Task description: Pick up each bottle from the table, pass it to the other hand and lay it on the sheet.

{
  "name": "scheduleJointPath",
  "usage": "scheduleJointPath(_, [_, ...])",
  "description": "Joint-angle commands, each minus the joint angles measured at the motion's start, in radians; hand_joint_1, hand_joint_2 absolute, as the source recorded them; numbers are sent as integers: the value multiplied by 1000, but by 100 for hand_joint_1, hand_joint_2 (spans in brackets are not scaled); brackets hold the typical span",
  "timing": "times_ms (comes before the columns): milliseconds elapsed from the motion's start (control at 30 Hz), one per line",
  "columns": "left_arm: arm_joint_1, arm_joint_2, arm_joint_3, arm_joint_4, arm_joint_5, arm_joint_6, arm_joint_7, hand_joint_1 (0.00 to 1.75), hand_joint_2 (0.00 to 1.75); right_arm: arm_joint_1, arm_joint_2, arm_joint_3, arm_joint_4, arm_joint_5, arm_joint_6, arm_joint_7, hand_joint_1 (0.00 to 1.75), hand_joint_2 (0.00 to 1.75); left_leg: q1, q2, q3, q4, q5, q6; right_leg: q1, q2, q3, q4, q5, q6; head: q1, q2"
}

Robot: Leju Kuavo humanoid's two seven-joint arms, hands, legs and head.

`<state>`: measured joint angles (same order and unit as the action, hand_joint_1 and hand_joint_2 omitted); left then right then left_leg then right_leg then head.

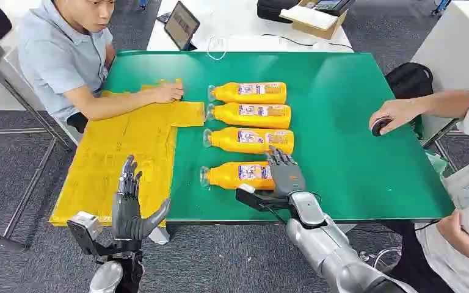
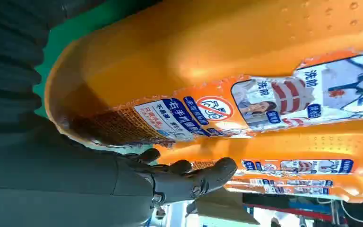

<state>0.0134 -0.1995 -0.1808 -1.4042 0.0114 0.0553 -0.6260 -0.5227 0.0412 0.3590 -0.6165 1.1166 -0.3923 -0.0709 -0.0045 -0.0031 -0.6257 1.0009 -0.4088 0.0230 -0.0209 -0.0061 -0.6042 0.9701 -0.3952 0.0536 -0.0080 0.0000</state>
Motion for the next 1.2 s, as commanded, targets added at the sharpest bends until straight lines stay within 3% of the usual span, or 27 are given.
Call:
scheduleJointPath(33, [-25,6,13,34,-2,-10,8,0,175,-23,3,-4,119,-94,112,-90,9,175,1,0,4,0,-2,-1,1,0,4,-1,-1,-2,0,0])
scheduleJointPath(67, [-23,5,10,35,-2,-10,8,0,175,-11,1,-18,125,-131,135,-109,171,175,1,-1,5,-1,-1,-1,1,-1,5,-1,-2,-2,0,0])
scheduleJointPath(233, [-29,7,0,21,-3,-16,10,0,175,-21,-4,-19,149,-175,160,-134,175,175,1,-1,7,0,-2,-2,2,-1,6,-1,-2,-2,0,0])
scheduleJointPath(300, [-34,5,-6,25,47,-63,23,0,175,-23,-17,-54,168,-271,291,-202,175,175,1,-2,6,-1,-1,-1,1,-1,5,-1,-1,-2,0,0])
scheduleJointPath(367, [-37,7,-14,32,51,-70,23,0,175,-16,-25,-79,177,-321,330,-235,175,175,1,-4,8,-1,-1,-2,2,-4,8,-2,-2,-2,0,0])
scheduleJointPath(533, [-49,13,-18,29,51,-62,14,0,175,-23,-24,-86,193,-369,326,-247,175,175,2,-1,18,-1,-4,-2,2,-1,16,-3,-2,-3,0,0])
scheduleJointPath(867, [-54,14,-9,32,68,-62,18,0,175,-18,-20,-93,172,-490,409,-290,175,175,2,2,24,-1,-5,-2,2,2,15,-3,-2,-3,0,0])
scheduleJointPath(1067, [-58,12,-5,39,76,-60,14,0,175,-4,-10,-103,162,-525,401,-322,175,175,3,3,26,-2,-5,-3,3,2,18,-4,-2,-5,0,0])
scheduleJointPath(1200, [-48,4,3,42,104,-56,26,0,175,41,30,-178,54,-666,364,-423,175,175,2,4,26,-2,-5,-3,3,3,22,-3,-2,-4,0,0])
